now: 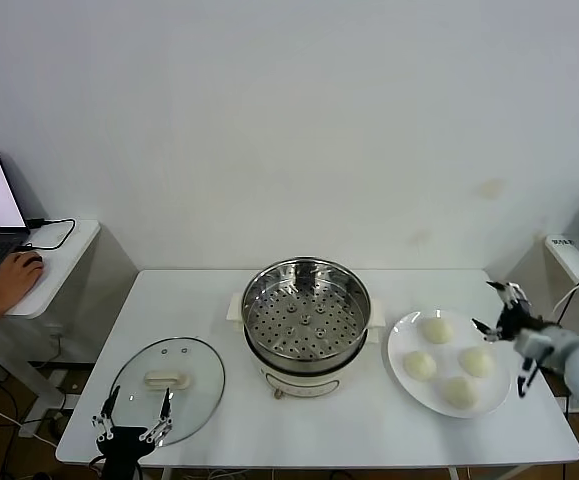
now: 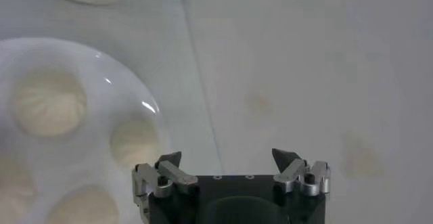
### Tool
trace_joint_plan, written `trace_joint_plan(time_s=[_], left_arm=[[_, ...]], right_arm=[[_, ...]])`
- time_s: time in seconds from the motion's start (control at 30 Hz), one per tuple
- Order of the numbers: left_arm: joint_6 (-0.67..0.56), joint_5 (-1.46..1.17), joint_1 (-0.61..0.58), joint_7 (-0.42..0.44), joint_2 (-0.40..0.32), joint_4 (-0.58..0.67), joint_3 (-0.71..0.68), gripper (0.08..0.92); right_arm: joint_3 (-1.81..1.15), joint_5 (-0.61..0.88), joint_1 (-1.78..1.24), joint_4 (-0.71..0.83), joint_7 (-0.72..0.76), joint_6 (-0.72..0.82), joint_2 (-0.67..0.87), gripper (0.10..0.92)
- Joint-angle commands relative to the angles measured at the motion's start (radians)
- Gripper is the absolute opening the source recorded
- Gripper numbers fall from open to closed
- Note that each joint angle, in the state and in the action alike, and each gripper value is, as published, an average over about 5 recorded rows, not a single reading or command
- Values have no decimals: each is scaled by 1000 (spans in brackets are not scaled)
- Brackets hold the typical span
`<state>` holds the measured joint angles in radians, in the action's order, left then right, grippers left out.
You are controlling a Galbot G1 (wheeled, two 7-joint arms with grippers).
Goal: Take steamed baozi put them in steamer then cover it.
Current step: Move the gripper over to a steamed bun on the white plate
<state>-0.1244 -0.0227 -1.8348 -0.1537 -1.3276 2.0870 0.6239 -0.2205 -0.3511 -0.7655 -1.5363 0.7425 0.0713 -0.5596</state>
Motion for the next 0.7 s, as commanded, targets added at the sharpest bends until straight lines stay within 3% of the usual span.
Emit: trace_joint_plan(time_s=[0.03,0.3,0.7], left_arm=[[-3,12,-1,-3,1,1,5,823],[-6,11,5,-8,-2,-5,15,823],[-5,16,-4,-8,-8,2,39,823]], right_arm=[[389,18,419,183,193,1,108,823],[618,12,567,374,337,-73,30,823],[681,14,582,480,296,-71,-131,823]])
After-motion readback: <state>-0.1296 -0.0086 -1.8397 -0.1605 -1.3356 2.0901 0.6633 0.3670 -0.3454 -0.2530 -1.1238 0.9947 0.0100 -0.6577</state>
